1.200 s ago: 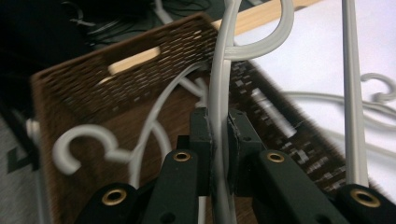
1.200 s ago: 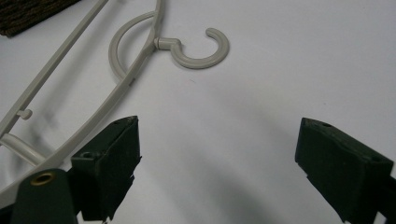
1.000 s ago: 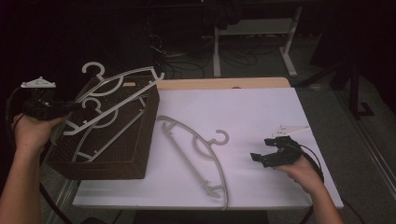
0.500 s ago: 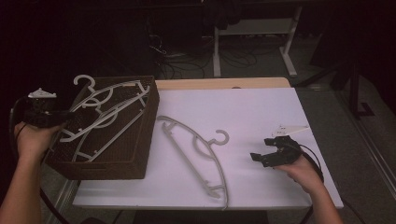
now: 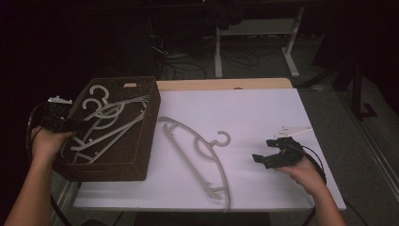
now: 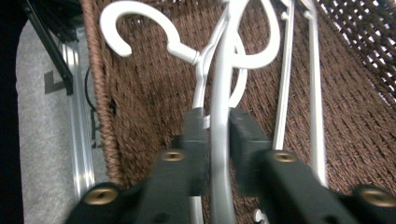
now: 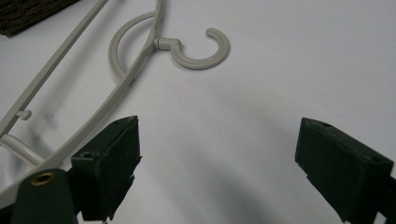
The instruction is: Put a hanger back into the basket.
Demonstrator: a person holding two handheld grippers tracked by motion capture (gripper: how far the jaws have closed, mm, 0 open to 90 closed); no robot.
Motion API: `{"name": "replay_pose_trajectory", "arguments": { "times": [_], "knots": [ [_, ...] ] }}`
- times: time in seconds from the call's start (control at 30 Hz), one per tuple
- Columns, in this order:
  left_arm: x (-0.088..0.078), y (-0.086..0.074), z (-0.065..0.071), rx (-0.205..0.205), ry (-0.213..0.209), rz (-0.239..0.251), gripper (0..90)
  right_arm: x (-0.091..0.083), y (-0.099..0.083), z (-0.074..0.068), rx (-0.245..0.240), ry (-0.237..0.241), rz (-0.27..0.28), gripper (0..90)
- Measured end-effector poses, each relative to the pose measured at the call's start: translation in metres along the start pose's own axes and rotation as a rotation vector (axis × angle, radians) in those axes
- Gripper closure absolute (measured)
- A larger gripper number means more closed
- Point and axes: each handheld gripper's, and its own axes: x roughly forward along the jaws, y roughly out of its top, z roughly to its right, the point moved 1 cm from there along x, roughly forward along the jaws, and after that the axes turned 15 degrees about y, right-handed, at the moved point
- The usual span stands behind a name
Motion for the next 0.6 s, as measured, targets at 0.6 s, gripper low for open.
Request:
{"name": "replay_pose_trajectory", "arguments": {
  "times": [0.6],
  "knots": [
    [-0.016,0.022,0.037,-0.013,-0.307,0.199,29.7,0.001,0.001,-0.001,-0.003,0.002,-0.009,13.8]
  ]
}}
